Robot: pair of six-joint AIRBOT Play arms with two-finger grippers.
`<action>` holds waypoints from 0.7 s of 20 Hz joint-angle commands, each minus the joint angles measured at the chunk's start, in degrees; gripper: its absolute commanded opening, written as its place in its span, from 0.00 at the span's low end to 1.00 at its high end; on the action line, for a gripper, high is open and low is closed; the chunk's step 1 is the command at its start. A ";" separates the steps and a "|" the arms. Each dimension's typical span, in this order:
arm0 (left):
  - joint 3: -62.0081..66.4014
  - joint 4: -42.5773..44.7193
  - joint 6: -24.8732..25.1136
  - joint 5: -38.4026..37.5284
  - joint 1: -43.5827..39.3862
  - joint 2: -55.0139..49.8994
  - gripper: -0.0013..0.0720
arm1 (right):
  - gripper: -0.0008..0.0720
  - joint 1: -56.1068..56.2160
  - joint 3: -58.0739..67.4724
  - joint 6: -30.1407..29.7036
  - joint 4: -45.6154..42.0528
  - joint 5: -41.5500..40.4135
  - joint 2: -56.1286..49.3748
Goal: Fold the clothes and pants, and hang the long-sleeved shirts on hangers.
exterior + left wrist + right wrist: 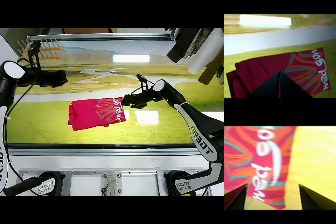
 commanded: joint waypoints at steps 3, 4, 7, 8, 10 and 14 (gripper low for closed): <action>-4.83 -0.11 0.57 2.91 -3.61 1.84 0.03 | 1.00 -0.85 -3.04 -7.02 11.78 -2.36 -6.23; -4.79 -0.15 0.57 3.30 -3.89 1.84 0.03 | 1.00 0.48 -2.16 -7.67 13.18 -2.60 -7.63; -4.79 -0.35 0.55 3.39 -4.22 1.84 0.03 | 1.00 5.31 2.43 -7.63 13.81 -2.97 -11.37; -4.79 -0.46 0.52 3.30 -4.20 1.84 0.03 | 1.00 6.78 3.65 -7.63 13.84 -3.48 -12.11; -4.79 -0.46 0.52 2.86 -4.20 1.84 0.03 | 0.59 8.85 4.79 -7.67 13.70 -6.19 -12.46; -4.79 -0.44 0.52 1.66 -4.20 1.86 0.03 | 0.04 5.49 5.18 -5.99 7.23 -6.78 -7.74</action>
